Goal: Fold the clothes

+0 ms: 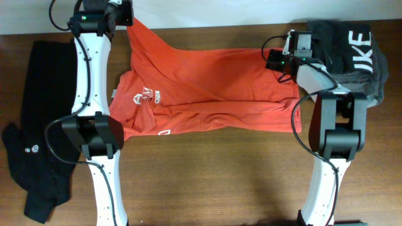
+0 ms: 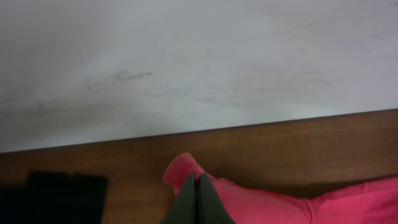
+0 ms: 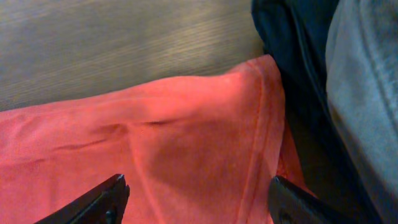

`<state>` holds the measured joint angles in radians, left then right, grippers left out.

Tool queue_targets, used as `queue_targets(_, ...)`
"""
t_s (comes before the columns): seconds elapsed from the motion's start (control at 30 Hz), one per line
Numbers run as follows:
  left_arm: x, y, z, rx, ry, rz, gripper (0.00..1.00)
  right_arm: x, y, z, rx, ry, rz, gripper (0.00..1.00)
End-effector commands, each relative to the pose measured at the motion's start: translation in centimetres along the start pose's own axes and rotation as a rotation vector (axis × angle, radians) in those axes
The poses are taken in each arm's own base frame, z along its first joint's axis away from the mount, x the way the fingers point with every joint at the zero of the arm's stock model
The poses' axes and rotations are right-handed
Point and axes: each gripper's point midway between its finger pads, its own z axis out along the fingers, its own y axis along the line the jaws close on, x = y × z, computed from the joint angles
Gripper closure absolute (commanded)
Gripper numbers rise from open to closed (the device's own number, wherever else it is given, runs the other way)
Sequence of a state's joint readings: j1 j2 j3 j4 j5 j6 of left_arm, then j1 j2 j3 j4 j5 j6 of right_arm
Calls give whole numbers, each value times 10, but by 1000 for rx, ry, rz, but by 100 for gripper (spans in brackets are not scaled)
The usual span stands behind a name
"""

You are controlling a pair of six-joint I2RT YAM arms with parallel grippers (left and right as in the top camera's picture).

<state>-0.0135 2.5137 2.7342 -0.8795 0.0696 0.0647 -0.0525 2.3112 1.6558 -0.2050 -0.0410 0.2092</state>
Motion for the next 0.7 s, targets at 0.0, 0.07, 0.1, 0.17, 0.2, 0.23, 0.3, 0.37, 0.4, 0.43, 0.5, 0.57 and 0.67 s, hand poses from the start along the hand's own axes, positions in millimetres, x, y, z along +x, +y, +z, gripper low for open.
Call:
queue_targets(0.0,-15,5,-19,-21,-34,19,99,2,-12,10,41,-12,41,24)
queue_targets(0.07,-14,5,-19,-21,-29,20,99,0,-13,12,41,-24,43,24)
queue_targets(0.1,-14,5,-18,-21,-26,19,100,-2,-14,12,42,-32,43,24)
queue_targets(0.17,-13,5,-18,-21,-25,19,99,-4,-15,13,52,-45,43,24)
queue_targets(0.2,-13,5,-18,-21,-25,20,99,-7,-15,12,50,-56,43,24)
queue_targets(0.23,-13,5,-18,-21,-25,20,99,-10,-16,12,50,-66,45,24)
queue_targets(0.3,-13,4,-18,-19,-26,27,99,-14,-17,13,47,-86,48,25)
queue_targets(0.37,-13,3,-18,-17,-25,37,99,-16,-20,15,47,-98,58,25)
queue_targets(0.4,-13,2,-18,-17,-23,37,99,-16,-20,16,47,-100,58,25)
queue_targets(0.43,-13,2,-18,-17,-22,40,99,-15,-21,17,47,-100,58,26)
queue_targets(0.5,-12,2,-18,-16,-18,40,99,-12,-21,22,49,-97,58,29)
queue_targets(0.57,-11,2,-18,-16,-15,40,99,-10,-24,26,57,-99,59,29)
queue_targets(0.67,-10,2,-18,-16,-12,43,99,-6,-28,32,73,-103,72,30)
